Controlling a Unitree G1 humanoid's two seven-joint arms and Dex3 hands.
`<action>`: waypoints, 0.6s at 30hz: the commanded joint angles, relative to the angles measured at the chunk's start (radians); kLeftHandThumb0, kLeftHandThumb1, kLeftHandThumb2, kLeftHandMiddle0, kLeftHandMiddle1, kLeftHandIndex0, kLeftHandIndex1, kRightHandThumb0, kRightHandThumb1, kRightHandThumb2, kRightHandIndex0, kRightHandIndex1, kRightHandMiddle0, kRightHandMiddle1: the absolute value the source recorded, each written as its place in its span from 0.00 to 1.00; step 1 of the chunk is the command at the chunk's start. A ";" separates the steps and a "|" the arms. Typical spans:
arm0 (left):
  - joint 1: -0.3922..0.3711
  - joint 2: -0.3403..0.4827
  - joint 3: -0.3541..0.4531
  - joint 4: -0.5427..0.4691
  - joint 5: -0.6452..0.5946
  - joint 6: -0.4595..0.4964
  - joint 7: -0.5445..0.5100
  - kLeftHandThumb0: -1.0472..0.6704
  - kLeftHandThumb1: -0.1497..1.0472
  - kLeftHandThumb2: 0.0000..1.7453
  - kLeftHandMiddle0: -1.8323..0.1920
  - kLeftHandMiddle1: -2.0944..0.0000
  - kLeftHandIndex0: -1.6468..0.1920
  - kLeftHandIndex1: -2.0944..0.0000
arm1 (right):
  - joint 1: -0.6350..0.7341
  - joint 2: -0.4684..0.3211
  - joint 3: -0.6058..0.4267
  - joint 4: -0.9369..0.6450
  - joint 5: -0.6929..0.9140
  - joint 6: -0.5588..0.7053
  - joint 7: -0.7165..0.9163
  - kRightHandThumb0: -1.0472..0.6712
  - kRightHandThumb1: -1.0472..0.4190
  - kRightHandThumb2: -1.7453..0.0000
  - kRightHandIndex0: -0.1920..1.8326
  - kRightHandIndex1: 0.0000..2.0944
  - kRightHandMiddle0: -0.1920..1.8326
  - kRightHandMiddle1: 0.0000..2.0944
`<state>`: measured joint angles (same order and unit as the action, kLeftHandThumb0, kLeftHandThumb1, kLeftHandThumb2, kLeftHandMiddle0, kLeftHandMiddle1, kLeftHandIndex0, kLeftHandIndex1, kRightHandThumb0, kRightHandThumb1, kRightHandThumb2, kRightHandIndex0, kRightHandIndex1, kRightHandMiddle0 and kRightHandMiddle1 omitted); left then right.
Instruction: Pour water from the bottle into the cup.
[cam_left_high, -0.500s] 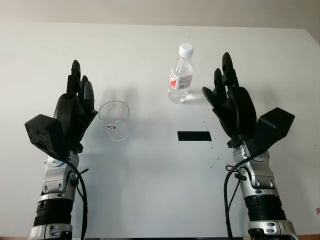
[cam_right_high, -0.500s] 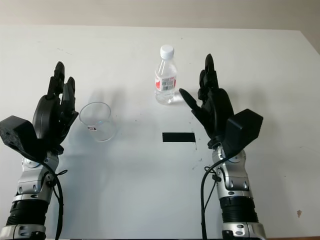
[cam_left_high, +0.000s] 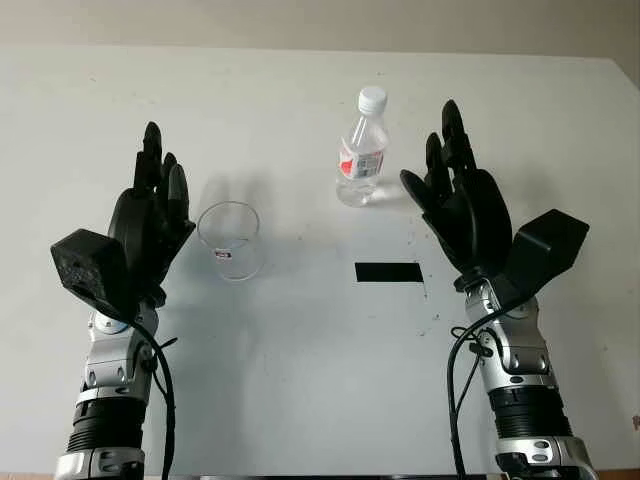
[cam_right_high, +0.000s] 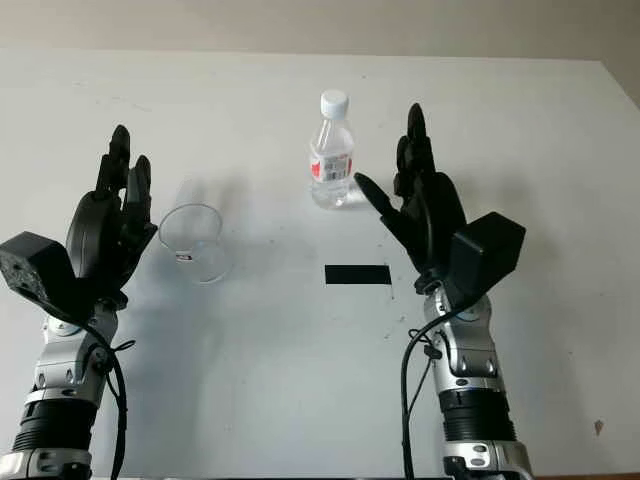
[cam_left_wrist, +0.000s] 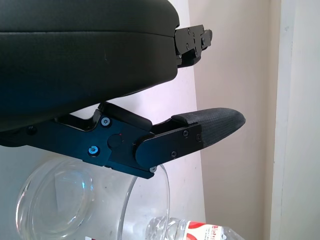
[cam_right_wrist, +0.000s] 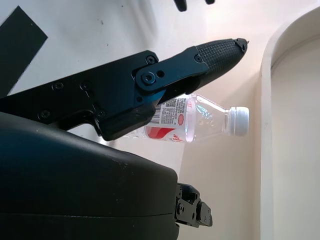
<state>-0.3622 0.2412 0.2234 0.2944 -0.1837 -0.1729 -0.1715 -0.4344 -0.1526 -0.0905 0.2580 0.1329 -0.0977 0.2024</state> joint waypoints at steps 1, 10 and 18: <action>-0.010 0.009 0.006 -0.002 -0.001 -0.009 -0.004 0.18 1.00 0.40 0.96 0.97 0.98 0.97 | -0.051 -0.016 0.008 0.024 -0.016 -0.004 0.006 0.10 0.05 0.97 0.00 0.00 0.00 0.00; -0.013 0.003 0.005 0.000 0.000 -0.009 0.000 0.18 1.00 0.39 0.96 0.97 0.98 0.97 | -0.309 -0.053 0.041 0.352 -0.117 -0.090 0.027 0.05 0.08 0.98 0.00 0.00 0.00 0.00; -0.016 0.004 0.005 0.004 0.000 -0.016 0.002 0.18 1.00 0.39 0.96 0.97 0.97 0.97 | -0.451 -0.050 0.056 0.611 -0.160 -0.173 0.023 0.03 0.08 0.97 0.00 0.00 0.00 0.00</action>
<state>-0.3645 0.2419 0.2231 0.2963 -0.1834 -0.1762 -0.1691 -0.8577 -0.1963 -0.0383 0.8463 -0.0230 -0.2508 0.2243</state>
